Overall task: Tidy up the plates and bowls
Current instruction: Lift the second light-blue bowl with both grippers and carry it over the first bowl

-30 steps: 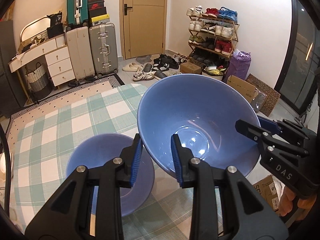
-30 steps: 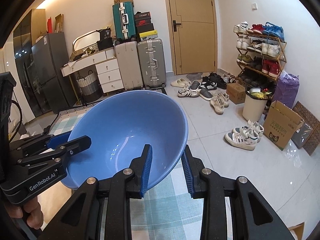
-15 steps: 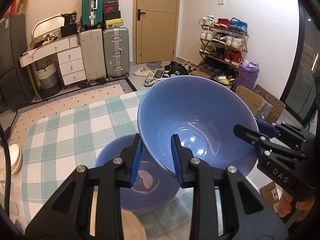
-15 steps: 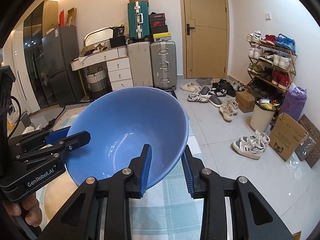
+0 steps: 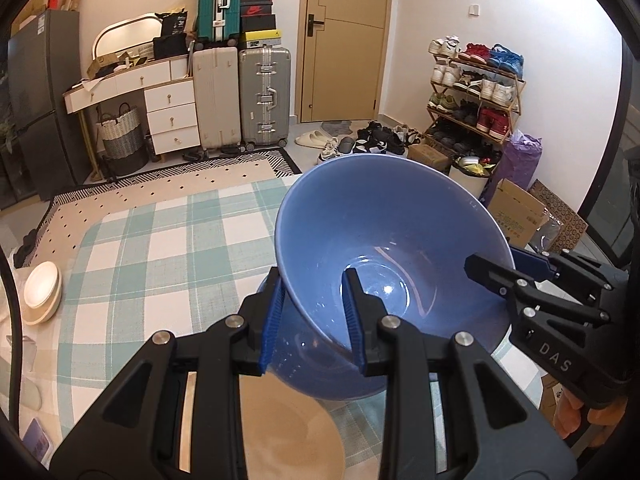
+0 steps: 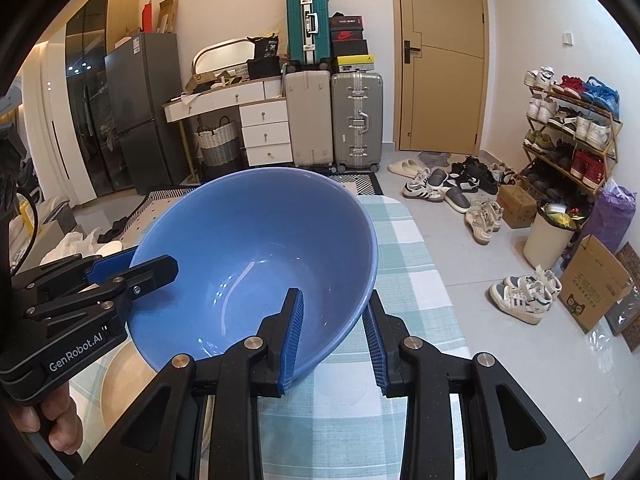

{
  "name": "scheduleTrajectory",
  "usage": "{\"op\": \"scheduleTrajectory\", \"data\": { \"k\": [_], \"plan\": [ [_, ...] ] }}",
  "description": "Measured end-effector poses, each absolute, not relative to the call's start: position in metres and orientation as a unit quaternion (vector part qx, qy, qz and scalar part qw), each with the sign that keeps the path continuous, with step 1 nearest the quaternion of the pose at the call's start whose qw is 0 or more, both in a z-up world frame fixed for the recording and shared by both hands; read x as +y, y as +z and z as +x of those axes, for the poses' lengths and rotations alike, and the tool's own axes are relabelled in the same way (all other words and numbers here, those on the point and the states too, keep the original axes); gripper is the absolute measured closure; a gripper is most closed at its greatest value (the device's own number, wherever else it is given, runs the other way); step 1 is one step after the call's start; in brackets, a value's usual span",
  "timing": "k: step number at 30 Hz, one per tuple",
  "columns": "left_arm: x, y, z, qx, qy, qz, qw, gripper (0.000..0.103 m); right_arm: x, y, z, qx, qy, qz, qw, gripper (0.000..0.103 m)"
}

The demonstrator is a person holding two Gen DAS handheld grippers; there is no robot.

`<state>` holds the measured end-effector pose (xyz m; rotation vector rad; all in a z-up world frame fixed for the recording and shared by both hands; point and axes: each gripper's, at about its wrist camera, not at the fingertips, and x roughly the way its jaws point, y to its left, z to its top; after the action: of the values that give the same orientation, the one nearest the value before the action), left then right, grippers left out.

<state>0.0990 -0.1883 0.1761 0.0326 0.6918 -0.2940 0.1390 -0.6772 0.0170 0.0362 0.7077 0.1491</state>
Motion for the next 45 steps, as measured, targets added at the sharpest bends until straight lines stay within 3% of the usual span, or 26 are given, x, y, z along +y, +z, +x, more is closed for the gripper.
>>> {"op": "scheduleTrajectory", "data": {
  "k": [20,45],
  "plan": [
    [-0.151,0.116,0.136,0.374,-0.107,0.012,0.921,0.077,-0.639,-0.035,0.173,0.384,0.099,0.003,0.918,0.072],
    [-0.17,0.05,0.175,0.415,-0.097,0.037,0.904,0.077,-0.646,-0.081,0.192,0.412,0.074,-0.025,0.908,0.072]
  ]
}}
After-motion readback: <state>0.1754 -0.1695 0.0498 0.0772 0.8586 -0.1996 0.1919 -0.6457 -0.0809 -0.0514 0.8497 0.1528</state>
